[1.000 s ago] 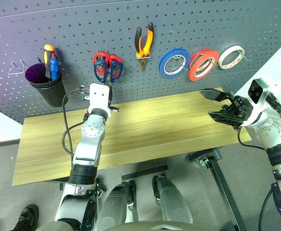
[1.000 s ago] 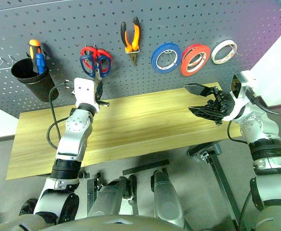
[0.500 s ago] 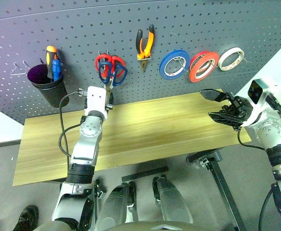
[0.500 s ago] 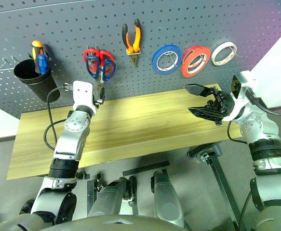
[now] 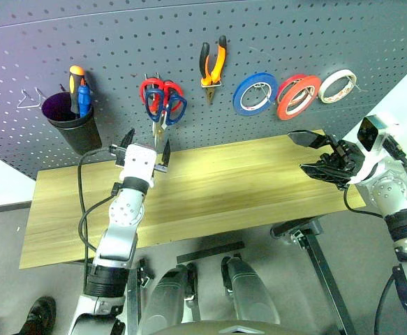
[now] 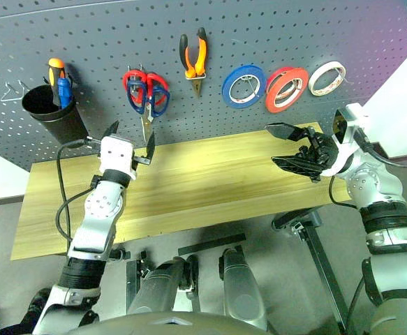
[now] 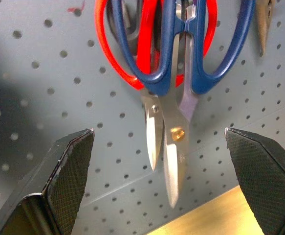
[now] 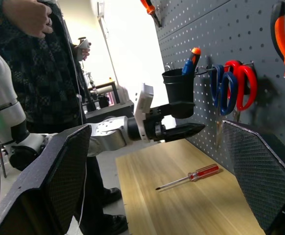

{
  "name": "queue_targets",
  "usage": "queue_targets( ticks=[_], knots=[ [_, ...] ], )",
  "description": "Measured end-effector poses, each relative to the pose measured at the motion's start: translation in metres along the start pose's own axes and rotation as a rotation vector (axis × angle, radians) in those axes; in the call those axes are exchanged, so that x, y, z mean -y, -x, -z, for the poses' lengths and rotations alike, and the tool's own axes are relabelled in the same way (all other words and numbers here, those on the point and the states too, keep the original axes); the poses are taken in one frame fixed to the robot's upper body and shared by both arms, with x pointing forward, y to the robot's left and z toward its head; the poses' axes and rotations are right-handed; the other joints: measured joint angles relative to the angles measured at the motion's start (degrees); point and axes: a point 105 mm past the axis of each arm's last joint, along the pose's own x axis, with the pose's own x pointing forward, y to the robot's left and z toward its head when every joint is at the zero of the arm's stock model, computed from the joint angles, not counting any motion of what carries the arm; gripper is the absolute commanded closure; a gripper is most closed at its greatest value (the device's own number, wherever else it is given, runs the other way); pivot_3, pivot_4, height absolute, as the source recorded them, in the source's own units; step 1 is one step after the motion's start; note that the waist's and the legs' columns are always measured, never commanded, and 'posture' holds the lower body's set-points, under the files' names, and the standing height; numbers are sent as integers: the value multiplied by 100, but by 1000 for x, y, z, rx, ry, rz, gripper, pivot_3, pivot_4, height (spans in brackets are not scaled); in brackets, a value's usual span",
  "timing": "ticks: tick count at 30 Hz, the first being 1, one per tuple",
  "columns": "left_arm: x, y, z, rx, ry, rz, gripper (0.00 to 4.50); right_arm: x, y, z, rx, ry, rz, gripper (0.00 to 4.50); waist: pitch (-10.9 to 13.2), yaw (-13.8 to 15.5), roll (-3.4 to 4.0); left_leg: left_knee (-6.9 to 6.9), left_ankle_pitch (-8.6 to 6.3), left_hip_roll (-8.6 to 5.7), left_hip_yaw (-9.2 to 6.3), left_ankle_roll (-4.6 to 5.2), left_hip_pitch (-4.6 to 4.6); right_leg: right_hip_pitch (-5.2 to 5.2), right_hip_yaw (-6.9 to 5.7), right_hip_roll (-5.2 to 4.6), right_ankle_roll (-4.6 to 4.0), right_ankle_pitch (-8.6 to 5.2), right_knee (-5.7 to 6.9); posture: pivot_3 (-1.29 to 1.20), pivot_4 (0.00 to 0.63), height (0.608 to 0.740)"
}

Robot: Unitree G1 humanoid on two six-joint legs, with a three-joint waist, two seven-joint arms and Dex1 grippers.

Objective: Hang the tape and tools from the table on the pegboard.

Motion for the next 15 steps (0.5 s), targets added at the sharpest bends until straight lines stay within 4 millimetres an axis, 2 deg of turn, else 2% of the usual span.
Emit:
queue_targets(
  ticks=[7, 11, 15],
  knots=[
    [-13, 17, 25, -176, 50, 41, 26, -1, -5, 15, -75, 11, -20, 0, 0, -1, 1, -1, 0, 0, 1, 1, 0, -2, 0, 0, 0, 0, 1, -210, 233, 729],
    [-29, 31, 58, -379, 145, 40, 26, 0, -6, 16, -91, 28, -24, 0, 1, 0, 0, -1, -1, 0, 0, 1, 1, -3, 0, 0, 0, -1, 1, -204, 236, 729],
    [-30, 44, 82, -553, 204, 29, 26, 1, -7, 19, -112, 30, -30, 0, 1, 15, 0, -1, -1, 0, 0, 2, 0, -1, 0, 0, 0, -1, -2, -204, 238, 729]
  ],
)
